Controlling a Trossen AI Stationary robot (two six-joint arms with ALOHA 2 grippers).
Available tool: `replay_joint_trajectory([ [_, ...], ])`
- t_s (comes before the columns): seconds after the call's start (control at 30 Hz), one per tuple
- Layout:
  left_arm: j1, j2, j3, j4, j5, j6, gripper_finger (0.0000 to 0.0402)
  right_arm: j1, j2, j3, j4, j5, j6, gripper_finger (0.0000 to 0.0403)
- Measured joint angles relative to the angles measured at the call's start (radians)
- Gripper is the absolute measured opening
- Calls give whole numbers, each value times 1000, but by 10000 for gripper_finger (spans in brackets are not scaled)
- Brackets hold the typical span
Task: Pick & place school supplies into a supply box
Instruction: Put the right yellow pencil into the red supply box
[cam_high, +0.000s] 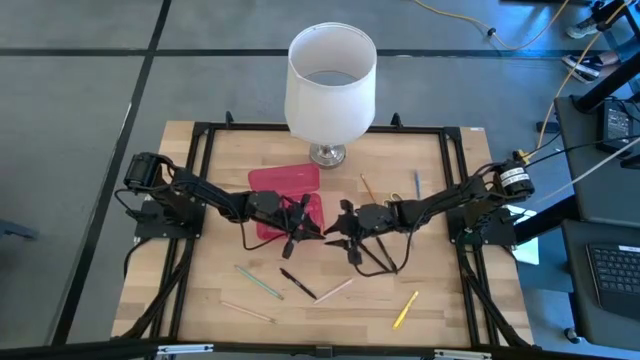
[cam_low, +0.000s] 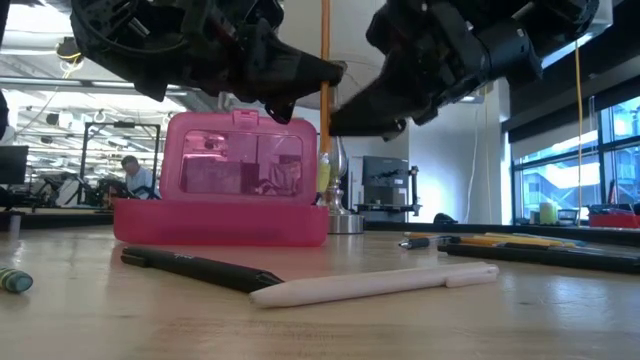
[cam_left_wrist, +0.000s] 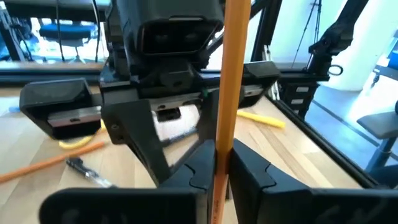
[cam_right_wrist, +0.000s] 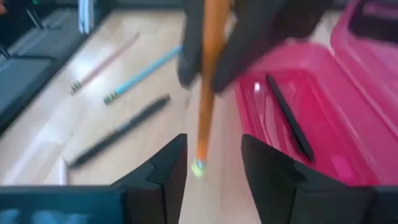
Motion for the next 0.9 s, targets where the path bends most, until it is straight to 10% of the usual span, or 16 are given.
replay_joint_trajectory([
  [0.33,30,-35,0,-53,-18,-46,24,-20,-117,0,-185,1,5,156],
  [0.9,44,-334,81,-831,-412,-85,22,-20,-160,0,-315,1,0,156],
])
